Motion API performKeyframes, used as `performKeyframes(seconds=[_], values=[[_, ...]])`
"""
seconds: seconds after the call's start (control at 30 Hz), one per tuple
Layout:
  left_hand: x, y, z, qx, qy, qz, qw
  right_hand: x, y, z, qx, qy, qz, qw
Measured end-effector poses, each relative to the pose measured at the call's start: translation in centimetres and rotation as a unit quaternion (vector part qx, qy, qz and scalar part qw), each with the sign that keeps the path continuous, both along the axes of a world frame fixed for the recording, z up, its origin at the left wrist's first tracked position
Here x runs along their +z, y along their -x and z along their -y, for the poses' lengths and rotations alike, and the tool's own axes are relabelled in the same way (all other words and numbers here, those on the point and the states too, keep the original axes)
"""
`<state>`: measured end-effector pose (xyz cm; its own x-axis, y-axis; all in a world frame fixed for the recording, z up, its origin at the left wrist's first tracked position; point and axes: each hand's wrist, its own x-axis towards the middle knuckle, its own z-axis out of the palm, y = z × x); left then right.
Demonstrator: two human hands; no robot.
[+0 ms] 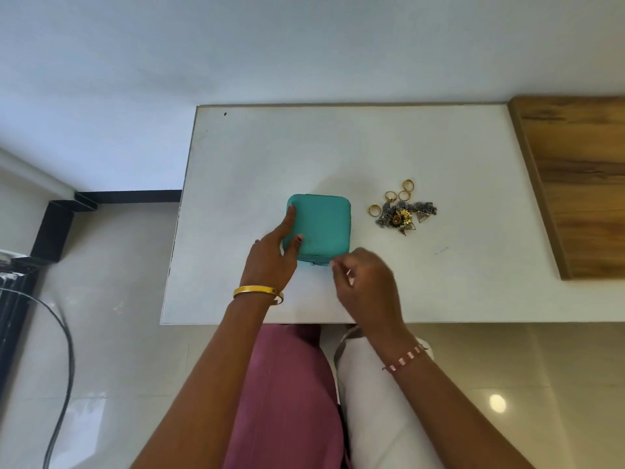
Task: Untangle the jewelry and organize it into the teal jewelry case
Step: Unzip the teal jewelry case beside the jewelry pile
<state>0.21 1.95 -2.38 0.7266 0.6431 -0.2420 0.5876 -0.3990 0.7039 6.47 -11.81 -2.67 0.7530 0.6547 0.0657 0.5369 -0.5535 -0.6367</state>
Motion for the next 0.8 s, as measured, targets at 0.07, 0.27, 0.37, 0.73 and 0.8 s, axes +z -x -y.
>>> performKeyframes(seconds=[0.07, 0.27, 0.37, 0.73, 0.8], values=[[-0.2, 0.4, -0.2, 0.026, 0.068, 0.044, 0.996, 0.5, -0.9, 0.1, -0.024, -0.034, 0.037, 0.998], [-0.7, 1.7, 1.2, 0.156, 0.155, 0.138, 0.966, 0.0, -2.4, -1.7, 0.033, 0.008, 0.032, 0.999], [-1.1, 2.7, 2.5, 0.265, 0.175, 0.140, 0.938, 0.0, -2.8, -1.5, 0.028, 0.007, 0.005, 1.000], [-1.0, 0.6, 6.9, 0.260, 0.100, -0.013, 0.960, 0.1, -2.8, -1.2, 0.047, 0.009, -0.004, 0.999], [-1.3, 0.5, 6.9, 0.257, 0.079, -0.024, 0.963, 0.0, -2.9, -1.2, 0.047, 0.005, -0.004, 0.999]])
